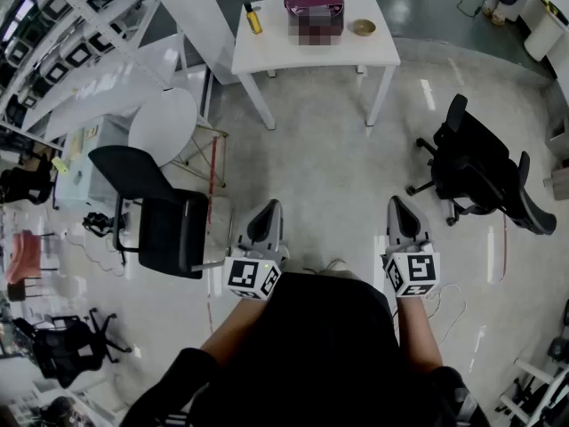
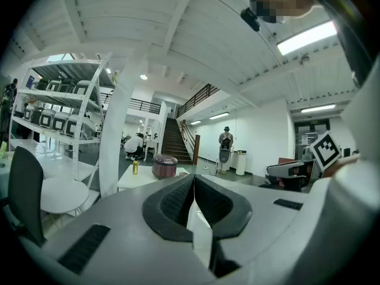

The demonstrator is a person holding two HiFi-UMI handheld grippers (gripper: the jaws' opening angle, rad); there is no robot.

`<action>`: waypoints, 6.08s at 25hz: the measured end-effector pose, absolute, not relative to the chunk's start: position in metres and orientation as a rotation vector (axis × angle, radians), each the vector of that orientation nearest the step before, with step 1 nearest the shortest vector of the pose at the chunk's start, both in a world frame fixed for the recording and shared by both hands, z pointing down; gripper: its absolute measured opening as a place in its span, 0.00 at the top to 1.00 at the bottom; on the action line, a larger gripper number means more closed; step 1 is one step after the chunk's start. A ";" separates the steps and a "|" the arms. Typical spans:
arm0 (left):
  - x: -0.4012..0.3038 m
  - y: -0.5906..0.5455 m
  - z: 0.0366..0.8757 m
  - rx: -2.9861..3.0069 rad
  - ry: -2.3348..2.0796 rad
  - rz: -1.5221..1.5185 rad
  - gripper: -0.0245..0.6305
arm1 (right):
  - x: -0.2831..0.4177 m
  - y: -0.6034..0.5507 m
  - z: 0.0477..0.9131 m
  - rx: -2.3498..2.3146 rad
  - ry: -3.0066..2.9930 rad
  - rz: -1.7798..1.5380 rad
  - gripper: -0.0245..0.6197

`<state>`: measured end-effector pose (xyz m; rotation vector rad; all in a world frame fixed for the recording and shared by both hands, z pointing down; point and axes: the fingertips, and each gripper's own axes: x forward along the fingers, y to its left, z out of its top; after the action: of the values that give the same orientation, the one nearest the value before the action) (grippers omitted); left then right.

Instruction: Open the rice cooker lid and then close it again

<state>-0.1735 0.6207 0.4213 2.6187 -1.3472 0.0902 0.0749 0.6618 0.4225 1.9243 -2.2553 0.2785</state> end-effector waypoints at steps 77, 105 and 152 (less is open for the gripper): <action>-0.103 0.415 0.449 2.713 -1.013 -0.032 0.58 | 0.098 0.460 0.464 1.862 -2.305 0.406 0.60; -0.140 0.127 0.436 2.655 -0.989 -0.054 0.58 | 0.060 0.187 0.433 1.911 -2.238 0.323 0.60; 0.000 -0.099 0.445 2.452 -1.400 0.115 0.58 | 0.197 -0.093 0.484 1.498 -2.542 0.534 0.60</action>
<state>0.0001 -0.0987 0.4447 2.4516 -1.4004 0.1148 0.1968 -0.0926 0.4842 1.4977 -2.5417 0.5344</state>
